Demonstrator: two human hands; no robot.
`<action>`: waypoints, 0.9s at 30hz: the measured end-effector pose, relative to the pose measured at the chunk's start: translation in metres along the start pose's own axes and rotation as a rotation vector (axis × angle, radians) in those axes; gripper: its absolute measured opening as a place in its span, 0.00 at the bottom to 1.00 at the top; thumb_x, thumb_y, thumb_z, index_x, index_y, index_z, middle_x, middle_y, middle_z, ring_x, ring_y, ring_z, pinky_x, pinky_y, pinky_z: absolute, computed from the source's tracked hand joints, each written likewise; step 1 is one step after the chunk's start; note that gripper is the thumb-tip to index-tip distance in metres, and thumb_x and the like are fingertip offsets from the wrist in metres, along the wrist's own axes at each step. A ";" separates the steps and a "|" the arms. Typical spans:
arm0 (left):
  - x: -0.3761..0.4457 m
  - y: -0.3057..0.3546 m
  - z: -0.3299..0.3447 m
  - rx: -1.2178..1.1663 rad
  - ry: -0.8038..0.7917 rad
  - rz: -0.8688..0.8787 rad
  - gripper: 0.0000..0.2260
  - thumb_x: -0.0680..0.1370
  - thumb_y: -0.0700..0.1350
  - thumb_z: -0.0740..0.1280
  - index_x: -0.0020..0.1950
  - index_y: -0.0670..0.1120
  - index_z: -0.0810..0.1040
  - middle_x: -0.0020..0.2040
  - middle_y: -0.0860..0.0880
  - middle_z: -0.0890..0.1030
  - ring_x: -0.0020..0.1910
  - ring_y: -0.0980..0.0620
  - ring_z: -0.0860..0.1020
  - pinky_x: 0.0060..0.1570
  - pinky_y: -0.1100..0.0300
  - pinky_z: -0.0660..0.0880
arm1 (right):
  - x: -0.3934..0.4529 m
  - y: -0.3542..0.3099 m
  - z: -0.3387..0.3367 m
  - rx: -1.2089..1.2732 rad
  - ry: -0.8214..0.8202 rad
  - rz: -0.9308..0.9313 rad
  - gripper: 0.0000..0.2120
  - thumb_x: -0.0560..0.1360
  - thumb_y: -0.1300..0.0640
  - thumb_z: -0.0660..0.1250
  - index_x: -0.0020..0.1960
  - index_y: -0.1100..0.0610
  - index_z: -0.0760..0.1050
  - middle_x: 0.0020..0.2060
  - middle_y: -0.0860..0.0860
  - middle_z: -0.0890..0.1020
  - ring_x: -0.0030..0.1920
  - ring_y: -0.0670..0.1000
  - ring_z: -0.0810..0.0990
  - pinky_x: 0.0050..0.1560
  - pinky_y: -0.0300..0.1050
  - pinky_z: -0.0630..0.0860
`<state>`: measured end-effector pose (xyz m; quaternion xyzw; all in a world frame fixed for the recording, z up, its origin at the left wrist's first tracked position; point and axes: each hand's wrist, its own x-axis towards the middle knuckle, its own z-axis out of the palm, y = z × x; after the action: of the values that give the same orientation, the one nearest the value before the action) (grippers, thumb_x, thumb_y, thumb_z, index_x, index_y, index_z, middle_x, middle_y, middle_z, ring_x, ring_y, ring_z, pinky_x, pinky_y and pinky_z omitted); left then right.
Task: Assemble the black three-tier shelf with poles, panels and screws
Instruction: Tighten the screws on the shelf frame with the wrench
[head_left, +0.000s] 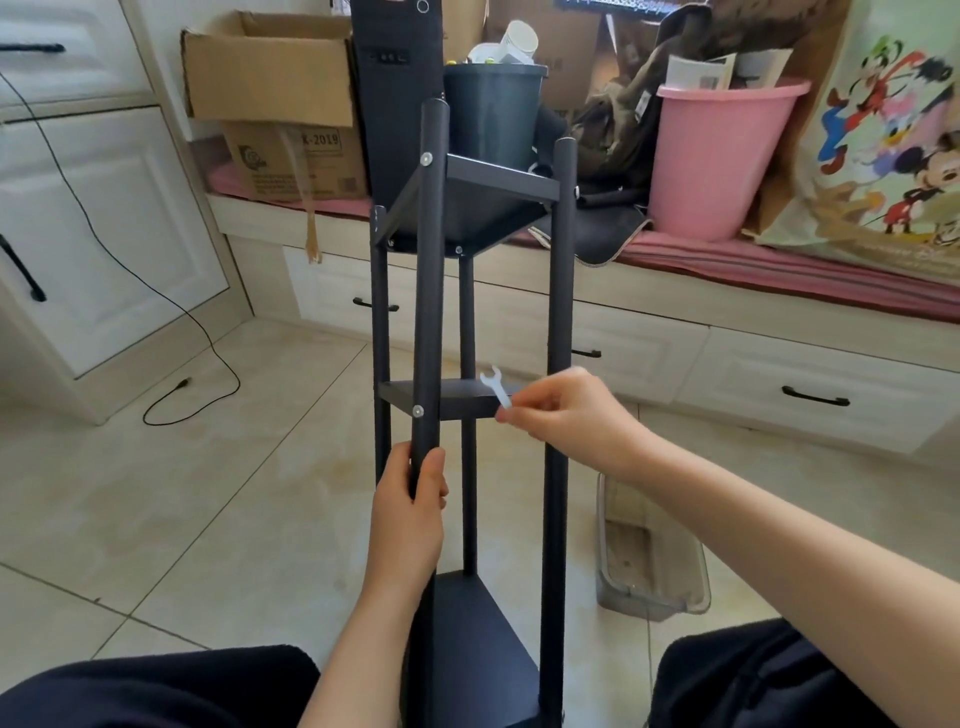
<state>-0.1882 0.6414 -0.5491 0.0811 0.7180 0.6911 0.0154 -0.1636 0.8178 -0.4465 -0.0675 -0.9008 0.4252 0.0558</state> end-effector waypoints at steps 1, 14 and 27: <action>0.001 -0.001 -0.001 0.005 -0.002 0.002 0.11 0.83 0.51 0.61 0.41 0.61 0.74 0.33 0.52 0.74 0.32 0.60 0.73 0.35 0.72 0.71 | -0.004 0.003 0.003 -0.035 -0.013 0.009 0.06 0.77 0.52 0.71 0.44 0.52 0.86 0.31 0.46 0.81 0.32 0.40 0.73 0.35 0.37 0.72; -0.001 -0.001 0.011 0.037 -0.057 0.023 0.06 0.83 0.52 0.62 0.48 0.53 0.76 0.33 0.56 0.75 0.34 0.60 0.74 0.37 0.70 0.73 | -0.026 0.038 0.054 -0.121 -0.066 0.128 0.08 0.81 0.54 0.64 0.49 0.52 0.82 0.37 0.44 0.83 0.38 0.41 0.81 0.37 0.28 0.72; -0.004 0.005 0.025 0.039 -0.104 0.046 0.05 0.84 0.49 0.61 0.49 0.52 0.75 0.33 0.59 0.76 0.35 0.62 0.75 0.37 0.72 0.71 | -0.024 0.037 0.069 0.090 0.261 0.121 0.09 0.81 0.57 0.64 0.49 0.56 0.83 0.30 0.41 0.76 0.33 0.35 0.75 0.34 0.24 0.68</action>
<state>-0.1806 0.6654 -0.5455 0.1338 0.7276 0.6719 0.0350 -0.1481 0.7842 -0.5198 -0.1739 -0.8602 0.4553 0.1497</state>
